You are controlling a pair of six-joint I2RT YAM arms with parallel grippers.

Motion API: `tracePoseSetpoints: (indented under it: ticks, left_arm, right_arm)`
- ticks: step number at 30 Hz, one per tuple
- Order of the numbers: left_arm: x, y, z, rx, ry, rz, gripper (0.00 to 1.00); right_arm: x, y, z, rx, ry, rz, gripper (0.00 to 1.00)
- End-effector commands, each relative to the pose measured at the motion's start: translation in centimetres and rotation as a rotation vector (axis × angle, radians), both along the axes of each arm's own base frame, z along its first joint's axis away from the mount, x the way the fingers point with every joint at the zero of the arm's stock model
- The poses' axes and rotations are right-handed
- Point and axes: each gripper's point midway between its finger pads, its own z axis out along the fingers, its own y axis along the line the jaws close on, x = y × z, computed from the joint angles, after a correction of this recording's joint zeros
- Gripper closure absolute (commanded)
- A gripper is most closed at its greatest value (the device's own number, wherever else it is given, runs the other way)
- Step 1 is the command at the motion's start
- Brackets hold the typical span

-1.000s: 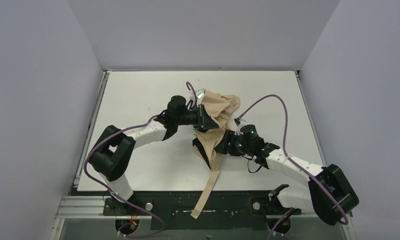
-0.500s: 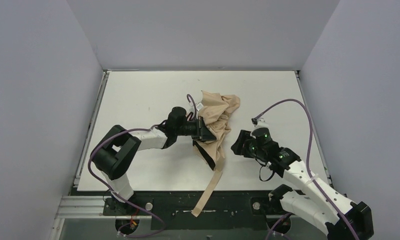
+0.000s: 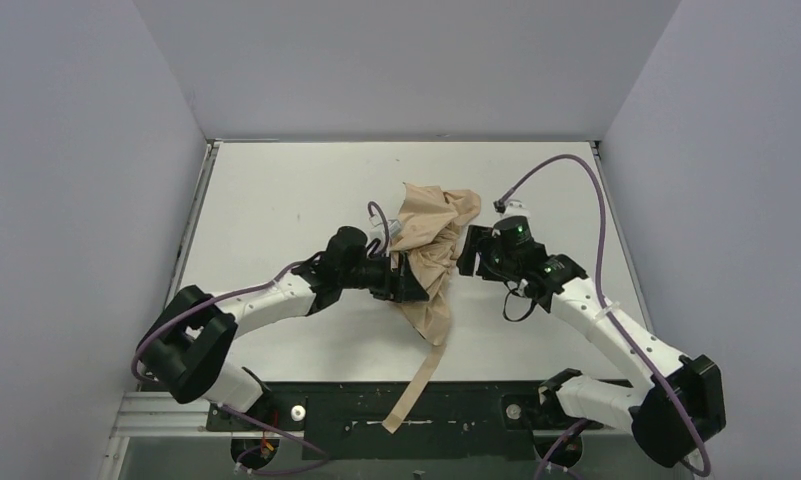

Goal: Put away the umbrella

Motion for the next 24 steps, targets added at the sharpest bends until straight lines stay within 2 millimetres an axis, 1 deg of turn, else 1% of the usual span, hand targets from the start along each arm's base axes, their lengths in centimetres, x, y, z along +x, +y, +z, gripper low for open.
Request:
tracePoseSetpoints:
  ticks: [1,3,6,7,10,11,12,15,16,18,21,24]
  left_arm:
    - [1.3,2.1,1.9,0.08,-0.1,0.038,0.28]
    - [1.7,3.3,2.2,0.108,-0.118,0.064,0.28]
    - [1.8,5.0,2.0,0.167,-0.129,0.093,0.28]
    - [1.9,5.3,1.9,0.184,-0.136,0.097,0.28]
    - [1.9,5.8,1.5,0.234,-0.135,0.089,0.29]
    - [1.9,5.7,1.5,0.239,-0.135,0.084,0.3]
    - [1.8,5.7,1.4,0.241,-0.135,0.079,0.31]
    - [1.7,5.4,0.7,0.25,-0.138,0.067,0.33]
    - [1.8,5.4,0.4,0.261,-0.138,0.066,0.33]
    - [1.9,5.2,-0.4,0.282,-0.126,0.065,0.35]
    - [2.4,4.9,-1.3,0.302,-0.114,0.079,0.37]
    - [3.1,4.9,-2.2,0.327,-0.092,0.112,0.39]
  right_arm:
    - [4.1,0.6,4.3,-0.031,-0.122,0.109,0.23]
    - [5.6,0.6,5.0,-0.053,-0.122,0.173,0.14]
    - [8.1,1.4,6.0,-0.056,-0.154,0.308,0.02]
    - [9.0,1.9,6.5,-0.045,-0.177,0.36,0.0]
    - [11.5,2.6,6.9,-0.077,-0.186,0.492,0.0]
    - [12.7,3.0,7.7,-0.088,-0.2,0.543,0.0]
    - [13.5,3.7,7.0,-0.086,-0.173,0.607,0.0]
    - [15.5,4.6,6.7,-0.116,-0.15,0.756,0.0]
    - [16.1,4.8,6.2,-0.126,-0.129,0.787,0.0]
    - [17.2,5.1,5.7,-0.137,-0.112,0.824,0.0]
    - [18.0,6.0,4.5,-0.147,-0.086,0.886,0.0]
    - [18.0,6.7,2.9,-0.168,-0.058,0.944,0.0]
